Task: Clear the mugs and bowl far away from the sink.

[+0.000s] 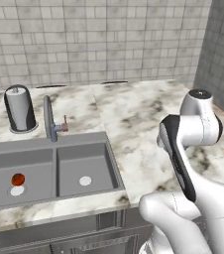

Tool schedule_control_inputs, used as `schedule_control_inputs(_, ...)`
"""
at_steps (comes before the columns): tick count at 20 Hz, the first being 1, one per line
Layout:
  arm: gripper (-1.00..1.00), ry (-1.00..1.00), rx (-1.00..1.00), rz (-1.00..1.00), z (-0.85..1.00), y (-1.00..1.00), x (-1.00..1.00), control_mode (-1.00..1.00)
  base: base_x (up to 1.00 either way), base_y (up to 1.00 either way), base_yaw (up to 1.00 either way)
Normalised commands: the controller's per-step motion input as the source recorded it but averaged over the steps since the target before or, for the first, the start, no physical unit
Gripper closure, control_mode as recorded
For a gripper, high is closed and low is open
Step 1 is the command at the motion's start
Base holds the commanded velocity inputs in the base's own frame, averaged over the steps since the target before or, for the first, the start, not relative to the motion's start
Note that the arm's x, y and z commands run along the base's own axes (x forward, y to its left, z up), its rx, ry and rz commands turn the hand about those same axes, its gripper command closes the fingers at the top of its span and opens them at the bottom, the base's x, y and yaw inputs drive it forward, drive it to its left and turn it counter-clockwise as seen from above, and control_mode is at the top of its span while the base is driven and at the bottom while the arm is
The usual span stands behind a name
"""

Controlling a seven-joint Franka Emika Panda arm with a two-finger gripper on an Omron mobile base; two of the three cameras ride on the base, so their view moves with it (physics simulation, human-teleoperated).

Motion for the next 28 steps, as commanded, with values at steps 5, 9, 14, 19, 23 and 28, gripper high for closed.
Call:
schedule_control_inputs(5,1.0,0.0,0.0,-0.12,0.15,-0.01,-0.23,-1.0,0.0,0.0,0.0)
schedule_control_inputs(9,1.0,0.0,0.0,-0.01,0.02,-0.08,-0.17,-1.0,0.0,0.0,0.0)
schedule_control_inputs(14,1.0,0.0,0.0,0.0,0.0,-0.05,-0.24,-1.0,0.0,0.0,0.0)
schedule_control_inputs(19,1.0,0.0,0.0,0.0,0.0,0.0,-0.03,1.0,-0.5,-0.04,0.0)
schedule_control_inputs(23,1.0,0.0,0.0,0.0,0.0,0.0,0.0,1.0,-1.0,-0.11,0.06)
schedule_control_inputs(28,1.0,0.0,0.0,0.0,0.0,0.0,0.0,1.0,-0.05,0.0,0.86)
